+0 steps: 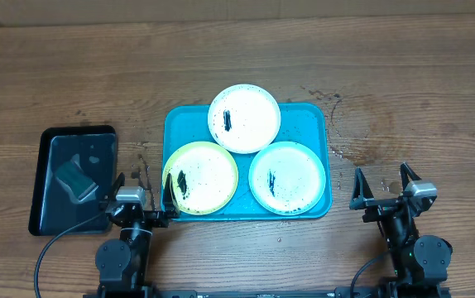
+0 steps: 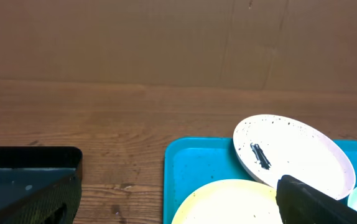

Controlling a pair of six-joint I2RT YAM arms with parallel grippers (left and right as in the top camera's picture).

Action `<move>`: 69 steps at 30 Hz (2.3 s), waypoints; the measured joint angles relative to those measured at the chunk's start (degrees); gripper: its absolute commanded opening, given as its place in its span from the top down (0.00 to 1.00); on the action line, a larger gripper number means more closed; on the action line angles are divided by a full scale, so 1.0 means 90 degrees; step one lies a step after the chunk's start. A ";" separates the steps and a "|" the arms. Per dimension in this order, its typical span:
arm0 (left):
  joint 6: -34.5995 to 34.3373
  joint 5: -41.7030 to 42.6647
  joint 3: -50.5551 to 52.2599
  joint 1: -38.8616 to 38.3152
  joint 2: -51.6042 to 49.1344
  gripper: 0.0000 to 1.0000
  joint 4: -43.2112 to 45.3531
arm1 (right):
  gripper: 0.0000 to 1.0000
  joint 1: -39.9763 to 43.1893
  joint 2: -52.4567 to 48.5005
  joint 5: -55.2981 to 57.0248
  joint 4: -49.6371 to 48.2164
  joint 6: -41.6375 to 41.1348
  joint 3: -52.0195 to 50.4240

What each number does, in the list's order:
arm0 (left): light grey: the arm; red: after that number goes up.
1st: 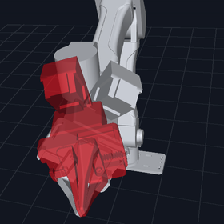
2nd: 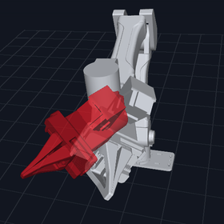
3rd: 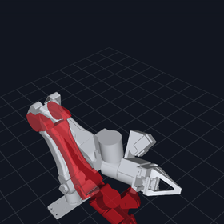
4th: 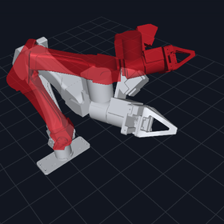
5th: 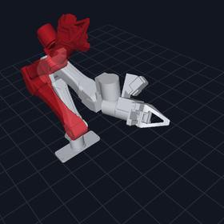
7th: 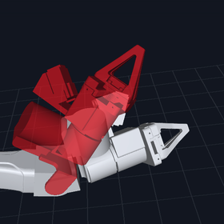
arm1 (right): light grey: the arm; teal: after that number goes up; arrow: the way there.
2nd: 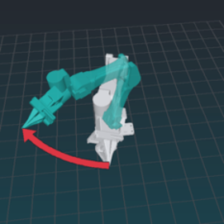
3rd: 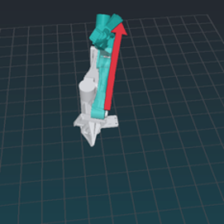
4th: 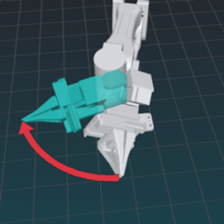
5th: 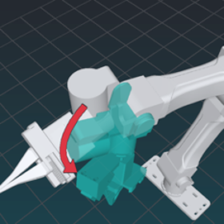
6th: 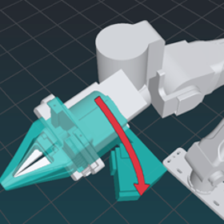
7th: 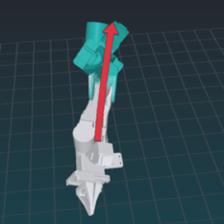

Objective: Clean dirty plates on tray and stack at the side
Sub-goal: 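Move the left gripper toward the sponge in the black basin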

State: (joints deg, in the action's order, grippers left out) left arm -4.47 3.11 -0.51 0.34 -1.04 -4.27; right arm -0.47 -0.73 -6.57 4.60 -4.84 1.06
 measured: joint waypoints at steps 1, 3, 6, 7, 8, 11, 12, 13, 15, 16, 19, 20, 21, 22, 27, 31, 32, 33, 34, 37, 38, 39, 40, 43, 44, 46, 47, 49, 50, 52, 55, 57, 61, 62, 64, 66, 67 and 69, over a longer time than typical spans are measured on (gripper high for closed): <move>0.0000 0.0000 0.0000 0.0000 0.0000 0.00 0.0000 | 0.00 0.0000 0.0000 -0.0002 0.0000 0.0000 0.0000; 0.0000 0.0000 0.0000 0.0000 0.0000 0.00 0.0000 | 0.00 0.0000 0.0000 -0.0002 0.0000 0.0002 0.0000; 0.0000 0.0000 0.0000 0.0000 0.0000 0.00 0.0000 | 0.00 0.0000 0.0000 -0.0002 -0.0002 0.0000 0.0000; 0.0000 0.0000 0.0000 0.0000 0.0000 0.00 0.0000 | 0.00 0.0000 0.0000 -0.0002 0.0000 0.0000 0.0000; 0.0000 0.0000 0.0000 0.0000 0.0000 0.00 0.0000 | 0.00 0.0000 0.0000 -0.0002 0.0000 0.0000 0.0000; 0.0000 0.0000 0.0000 0.0000 0.0000 0.00 0.0000 | 0.00 0.0000 0.0000 0.0000 0.0002 -0.0002 0.0000; 0.0000 0.0000 0.0000 0.0000 0.0000 0.00 0.0000 | 0.00 0.0000 0.0000 -0.0002 0.0000 -0.0002 0.0000; 0.0000 0.0000 0.0000 0.0000 0.0000 0.00 0.0000 | 0.00 0.0000 0.0000 -0.0002 0.0000 0.0000 0.0000; 0.0000 0.0000 0.0000 0.0000 0.0000 0.00 0.0000 | 0.00 0.0000 0.0000 0.0000 0.0002 0.0000 0.0000; 0.0000 0.0000 0.0000 0.0000 0.0000 0.00 0.0000 | 0.00 0.0000 0.0000 0.0000 0.0000 0.0000 0.0000; 0.0000 0.0000 0.0000 0.0000 0.0000 0.01 0.0000 | 0.00 0.0000 0.0000 -0.0002 0.0000 0.0000 0.0000; 0.0000 0.0000 0.0000 0.0000 0.0000 0.00 0.0000 | 0.00 0.0000 0.0000 -0.0002 0.0000 -0.0002 0.0000; 0.0000 0.0000 0.0000 0.0000 0.0000 0.00 0.0000 | 0.00 0.0000 0.0000 0.0000 0.0000 0.0000 0.0000; 0.0000 0.0000 0.0000 0.0000 0.0000 0.00 0.0000 | 0.00 0.0000 0.0000 -0.0002 -0.0002 0.0000 0.0000; 0.0000 0.0000 0.0000 0.0000 0.0000 0.00 0.0000 | 0.00 0.0000 0.0000 -0.0002 0.0000 -0.0002 0.0000; 0.0000 0.0000 0.0000 0.0000 0.0000 0.00 0.0000 | 0.00 0.0000 0.0000 -0.0002 0.0000 -0.0002 0.0000; 0.0000 0.0000 0.0000 0.0000 0.0000 0.00 0.0000 | 0.00 0.0000 0.0000 -0.0002 0.0000 -0.0002 0.0000; 0.0000 0.0000 0.0000 0.0000 0.0000 0.00 0.0000 | 0.00 0.0000 0.0000 -0.0002 0.0000 -0.0002 0.0000; 0.0000 0.0000 0.0000 0.0000 0.0000 0.00 0.0000 | 0.00 0.0000 0.0000 -0.0002 0.0000 -0.0002 0.0000; 0.0000 0.0000 0.0000 0.0000 0.0000 0.00 0.0000 | 0.00 0.0000 0.0000 0.0000 0.0002 0.0002 0.0000; 0.0000 0.0000 0.0000 0.0000 0.0000 0.00 0.0000 | 0.00 0.0000 0.0000 -0.0002 0.0000 0.0000 0.0000; 0.0000 0.0000 0.0000 0.0000 0.0000 0.00 0.0000 | 0.00 0.0000 0.0000 0.0000 0.0002 -0.0002 0.0000; 0.0000 0.0000 0.0000 0.0000 0.0000 0.00 0.0000 | 0.00 0.0000 0.0000 0.0000 0.0002 0.0000 0.0000; 0.0000 0.0000 0.0000 0.0000 0.0000 0.00 0.0000 | 0.00 0.0000 0.0000 -0.0002 -0.0005 -0.0002 0.0000; 0.0000 0.0000 0.0000 0.0000 0.0000 0.00 0.0000 | 0.00 0.0000 0.0000 0.0000 0.0000 -0.0002 0.0000; 0.0000 0.0000 0.0000 0.0000 0.0000 0.01 0.0000 | 0.00 0.0000 0.0000 -0.0002 0.0002 -0.0002 0.0000; 0.0000 0.0000 0.0000 0.0000 0.0000 0.01 0.0000 | 0.00 0.0000 0.0000 -0.0002 0.0002 0.0000 0.0000; 0.0000 0.0000 0.0000 0.0000 0.0000 0.00 0.0000 | 0.00 0.0000 0.0000 -0.0002 0.0000 -0.0002 0.0000; 0.0000 0.0000 0.0000 0.0000 0.0000 0.00 0.0000 | 0.00 0.0000 0.0000 0.0000 0.0000 0.0002 0.0000; 0.0000 0.0000 0.0000 0.0000 0.0000 0.00 0.0000 | 0.00 0.0000 0.0000 -0.0002 -0.0002 0.0000 0.0000; -0.0024 0.0007 0.0002 0.0000 -0.0002 0.00 0.0085 | 0.00 0.0000 0.0000 -0.0002 0.0002 0.0000 0.0000; -0.0321 0.0238 0.0000 0.0002 -0.0005 0.00 0.0163 | 0.00 0.0000 0.0000 -0.0002 0.0000 0.0000 0.0000; -0.1596 0.1576 0.0005 0.0000 -0.0024 0.00 0.0413 | 0.00 0.0000 0.0000 -0.0002 0.0000 0.0000 0.0000; -0.1957 0.1919 0.0005 0.0000 -0.0024 0.01 0.0544 | 0.00 0.0000 0.0000 -0.0005 0.0000 0.0002 0.0000; -0.2616 0.2414 0.0005 0.0000 -0.0029 0.00 0.0634 | 0.00 0.0000 0.0000 -0.0002 0.0000 -0.0002 0.0000; -0.2980 0.2701 0.0005 0.0000 -0.0039 0.00 0.0991 | 0.00 0.0000 0.0000 0.0000 0.0005 0.0000 0.0000; -0.3167 0.2917 0.0007 0.0000 -0.0044 0.00 0.1394 | 0.00 0.0000 0.0000 0.0000 0.0002 -0.0002 0.0000; -0.3313 0.3143 0.0000 0.0000 -0.0041 0.00 0.1919 | 0.00 0.0000 0.0000 0.0000 0.0002 0.0000 0.0000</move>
State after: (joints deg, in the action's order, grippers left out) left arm -34.28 31.40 -0.51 0.34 -1.41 12.99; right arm -0.47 -0.73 -6.57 4.62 -4.84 1.06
